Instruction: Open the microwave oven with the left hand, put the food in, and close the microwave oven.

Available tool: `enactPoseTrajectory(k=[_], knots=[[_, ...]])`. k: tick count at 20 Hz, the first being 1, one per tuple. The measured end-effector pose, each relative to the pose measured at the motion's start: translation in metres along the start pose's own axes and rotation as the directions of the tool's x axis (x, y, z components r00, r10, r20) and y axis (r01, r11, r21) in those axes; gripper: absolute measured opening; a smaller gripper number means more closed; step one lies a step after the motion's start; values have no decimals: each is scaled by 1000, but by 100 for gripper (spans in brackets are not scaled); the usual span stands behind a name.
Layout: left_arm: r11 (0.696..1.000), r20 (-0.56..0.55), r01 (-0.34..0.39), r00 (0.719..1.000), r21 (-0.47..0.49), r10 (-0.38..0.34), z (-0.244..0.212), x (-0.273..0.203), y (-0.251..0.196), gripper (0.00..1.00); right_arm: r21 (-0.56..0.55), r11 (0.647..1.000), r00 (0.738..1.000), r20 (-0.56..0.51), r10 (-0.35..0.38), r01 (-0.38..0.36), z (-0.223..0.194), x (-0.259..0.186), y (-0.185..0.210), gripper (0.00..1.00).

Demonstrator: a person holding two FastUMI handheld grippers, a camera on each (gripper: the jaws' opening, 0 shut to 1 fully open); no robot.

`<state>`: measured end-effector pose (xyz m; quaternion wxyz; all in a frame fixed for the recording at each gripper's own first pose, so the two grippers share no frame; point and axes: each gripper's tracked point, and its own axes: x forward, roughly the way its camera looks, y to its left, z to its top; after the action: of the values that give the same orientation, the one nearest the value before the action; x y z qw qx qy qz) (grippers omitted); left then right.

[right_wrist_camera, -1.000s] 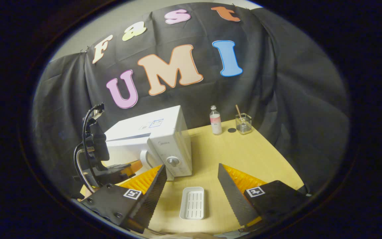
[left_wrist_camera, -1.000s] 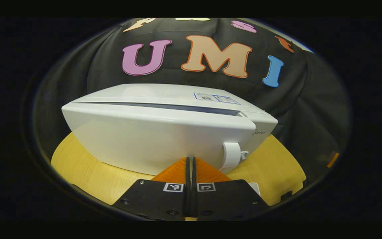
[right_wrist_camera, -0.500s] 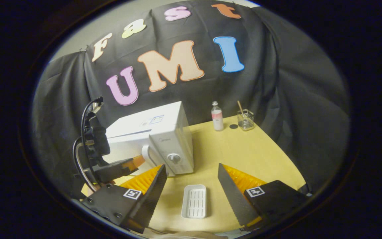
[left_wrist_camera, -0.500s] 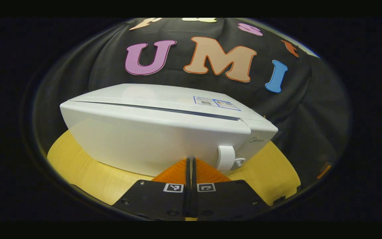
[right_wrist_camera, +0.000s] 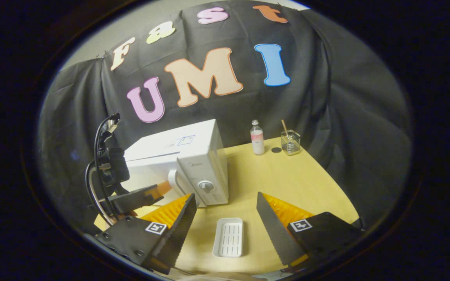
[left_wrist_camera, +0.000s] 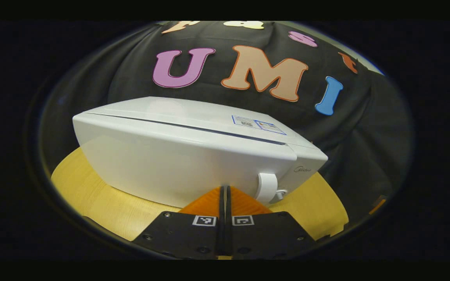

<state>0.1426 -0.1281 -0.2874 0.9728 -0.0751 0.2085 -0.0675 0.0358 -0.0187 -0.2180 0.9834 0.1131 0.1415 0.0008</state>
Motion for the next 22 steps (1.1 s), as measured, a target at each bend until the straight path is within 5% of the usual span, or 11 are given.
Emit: enactPoseTrajectory(k=[17, 20, 21, 22], knots=[[998, -6, -8, 1000, 54, 8, 4, 4, 6, 1, -16, 1000, 999, 35, 6, -6, 12, -13, -1, 92], [995, 49, -15, 999, 96, 11, 20, -13, 10, 17, -24, 1000, 998, 61, 9, -8, 22, -15, -3, 92], [993, 62, -24, 998, 113, 17, 25, -23, 13, 10, -29, 1000, 998, 64, 13, -11, 25, -15, -2, 92], [993, 75, -24, 997, 119, 15, 29, -32, 15, 16, -32, 999, 998, 66, 19, -17, 26, -16, -1, 92]])
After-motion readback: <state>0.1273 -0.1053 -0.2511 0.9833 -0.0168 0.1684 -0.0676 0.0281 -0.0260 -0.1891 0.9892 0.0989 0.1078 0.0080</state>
